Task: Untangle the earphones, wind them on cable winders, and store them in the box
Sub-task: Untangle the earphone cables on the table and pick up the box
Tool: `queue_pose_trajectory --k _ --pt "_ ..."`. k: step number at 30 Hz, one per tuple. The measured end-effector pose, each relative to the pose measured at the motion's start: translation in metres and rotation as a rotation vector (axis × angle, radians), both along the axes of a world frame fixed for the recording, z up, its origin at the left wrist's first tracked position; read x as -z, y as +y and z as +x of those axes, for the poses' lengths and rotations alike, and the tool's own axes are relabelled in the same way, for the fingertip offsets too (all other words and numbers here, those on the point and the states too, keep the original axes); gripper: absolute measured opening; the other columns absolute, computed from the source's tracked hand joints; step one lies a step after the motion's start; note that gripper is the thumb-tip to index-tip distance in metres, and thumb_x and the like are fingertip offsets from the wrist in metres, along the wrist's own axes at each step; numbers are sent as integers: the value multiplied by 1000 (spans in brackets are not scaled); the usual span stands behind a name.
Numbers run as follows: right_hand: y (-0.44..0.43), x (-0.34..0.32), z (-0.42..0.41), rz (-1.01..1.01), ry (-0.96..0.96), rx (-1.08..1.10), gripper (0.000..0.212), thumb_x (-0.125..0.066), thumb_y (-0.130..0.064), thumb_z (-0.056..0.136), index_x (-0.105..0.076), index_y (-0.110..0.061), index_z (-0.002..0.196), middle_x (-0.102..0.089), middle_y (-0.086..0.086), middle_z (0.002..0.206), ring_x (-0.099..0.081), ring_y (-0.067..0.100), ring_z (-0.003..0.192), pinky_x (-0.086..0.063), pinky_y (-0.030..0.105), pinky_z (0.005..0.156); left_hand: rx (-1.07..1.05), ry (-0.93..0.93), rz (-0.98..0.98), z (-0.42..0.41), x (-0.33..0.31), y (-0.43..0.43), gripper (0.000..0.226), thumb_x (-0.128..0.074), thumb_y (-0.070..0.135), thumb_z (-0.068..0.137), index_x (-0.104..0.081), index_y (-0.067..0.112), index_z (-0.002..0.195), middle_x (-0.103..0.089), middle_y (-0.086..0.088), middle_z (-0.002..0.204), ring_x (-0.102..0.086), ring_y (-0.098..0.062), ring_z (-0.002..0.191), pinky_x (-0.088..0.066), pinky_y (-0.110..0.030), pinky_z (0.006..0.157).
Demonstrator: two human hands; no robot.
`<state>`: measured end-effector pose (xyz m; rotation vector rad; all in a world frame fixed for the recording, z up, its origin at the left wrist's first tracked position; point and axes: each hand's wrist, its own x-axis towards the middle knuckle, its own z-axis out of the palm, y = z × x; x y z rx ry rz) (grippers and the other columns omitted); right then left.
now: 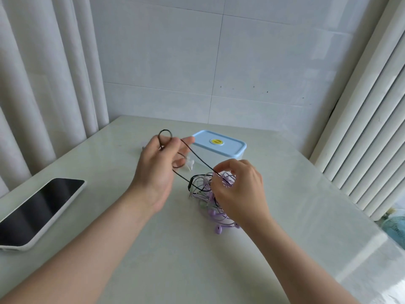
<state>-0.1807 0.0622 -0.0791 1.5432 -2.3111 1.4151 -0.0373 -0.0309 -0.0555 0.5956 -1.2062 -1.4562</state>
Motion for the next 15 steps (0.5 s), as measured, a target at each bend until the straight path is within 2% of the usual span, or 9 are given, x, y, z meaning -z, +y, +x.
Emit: queue_pose_trajectory --k 2,4,6,8,12,15 --pt "-1 0 0 30 -14 3 24 -70 -26 84 -69 -38 104 -64 -11 109 -58 17 111 -45 40 101 163 248 253 2 -5 1 30 -39 14 113 -53 13 87 -79 -16 101 -76 -29 100 -54 -35 85" --pt "0 0 -2 46 -42 24 30 -70 -28 84 -63 -37 112 -63 -9 111 -58 16 113 -45 40 103 170 298 334 2 -6 1 31 -36 18 114 -52 14 87 -71 -5 77 -78 -24 84 -54 -34 81" --pt "0 -2 -4 60 -54 63 33 -70 -30 86 -59 -37 116 -61 -9 111 -56 15 114 -44 40 103 95 324 328 1 -4 0 29 -37 19 114 -45 17 87 -54 0 64 -70 -19 68 -51 -33 76" --pt "1 -3 -8 73 -66 106 34 -70 -32 88 -58 -37 119 -59 -9 113 -54 14 114 -42 40 104 16 339 300 1 -5 -1 28 -38 20 115 -41 19 87 -47 1 62 -65 -17 64 -49 -32 74" --pt "2 -3 -14 82 -91 145 34 -72 -34 90 -59 -34 121 -58 -8 114 -48 9 105 -41 36 100 -151 278 257 3 -5 -7 25 -34 23 116 -41 21 91 -46 5 59 -66 -18 69 -45 -31 75" --pt "2 -1 -22 99 -133 158 30 -68 -29 92 -62 -30 122 -62 -4 114 -55 14 106 -42 33 91 -289 184 250 7 -1 -12 25 -35 28 115 -41 23 91 -46 10 55 -59 -14 61 -45 -31 73"
